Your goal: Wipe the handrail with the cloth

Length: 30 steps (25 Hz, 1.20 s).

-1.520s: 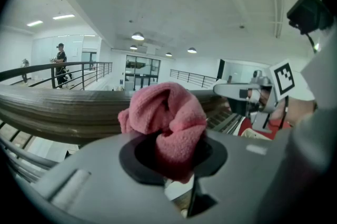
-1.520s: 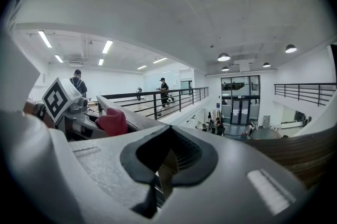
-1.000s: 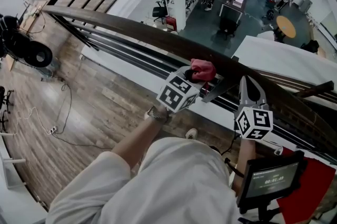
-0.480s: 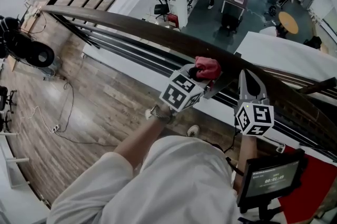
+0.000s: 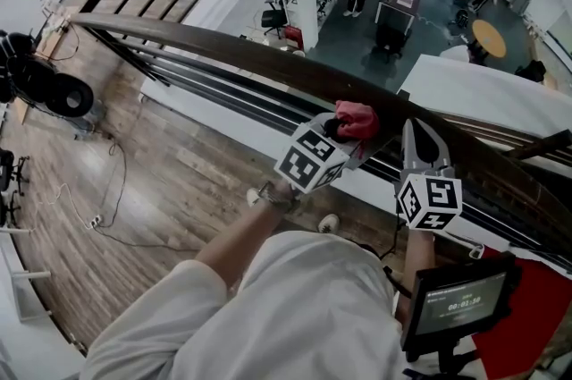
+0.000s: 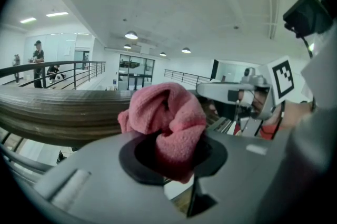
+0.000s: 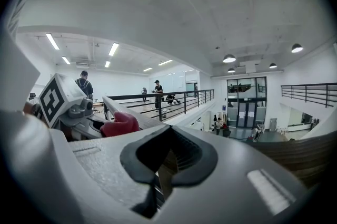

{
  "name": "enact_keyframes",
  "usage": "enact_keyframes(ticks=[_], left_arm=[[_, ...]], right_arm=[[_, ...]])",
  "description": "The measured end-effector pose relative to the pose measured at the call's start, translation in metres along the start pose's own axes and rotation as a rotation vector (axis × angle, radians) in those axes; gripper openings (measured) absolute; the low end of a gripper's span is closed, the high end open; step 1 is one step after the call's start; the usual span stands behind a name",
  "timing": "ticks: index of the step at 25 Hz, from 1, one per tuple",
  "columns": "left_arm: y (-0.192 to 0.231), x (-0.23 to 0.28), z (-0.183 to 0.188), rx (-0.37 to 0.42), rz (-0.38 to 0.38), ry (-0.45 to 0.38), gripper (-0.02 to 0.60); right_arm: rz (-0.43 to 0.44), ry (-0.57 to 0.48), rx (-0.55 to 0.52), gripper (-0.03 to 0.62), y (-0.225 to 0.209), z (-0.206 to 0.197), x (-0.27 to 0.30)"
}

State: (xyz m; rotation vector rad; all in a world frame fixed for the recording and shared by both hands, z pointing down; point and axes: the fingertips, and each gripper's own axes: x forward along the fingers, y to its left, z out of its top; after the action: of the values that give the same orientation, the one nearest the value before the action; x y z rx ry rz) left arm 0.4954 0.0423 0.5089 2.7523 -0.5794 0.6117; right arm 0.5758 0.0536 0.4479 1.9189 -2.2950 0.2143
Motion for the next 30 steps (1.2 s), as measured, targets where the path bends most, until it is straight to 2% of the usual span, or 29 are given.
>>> enact_keyframes(ticks=[9,16,24,30], left_arm=[[-0.016,0.013,0.0,0.006,-0.036,-0.012,0.092],[-0.039,0.029,-0.004,0.126,0.047,-0.043,0.094],[-0.038,0.034,-0.014,0.097,0.043,-0.049,0.092],[-0.036,0.034,-0.006,0.065,0.038,-0.073,0.092]], right_arm=[[0.0,0.008,0.002,0.002,-0.003,-0.004,0.002],[0.002,0.013,0.003,0.002,-0.006,-0.008,-0.001],[0.001,0.027,-0.001,0.002,-0.001,-0.01,0.002],[-0.005,0.016,-0.002,0.002,-0.001,-0.005,0.004]])
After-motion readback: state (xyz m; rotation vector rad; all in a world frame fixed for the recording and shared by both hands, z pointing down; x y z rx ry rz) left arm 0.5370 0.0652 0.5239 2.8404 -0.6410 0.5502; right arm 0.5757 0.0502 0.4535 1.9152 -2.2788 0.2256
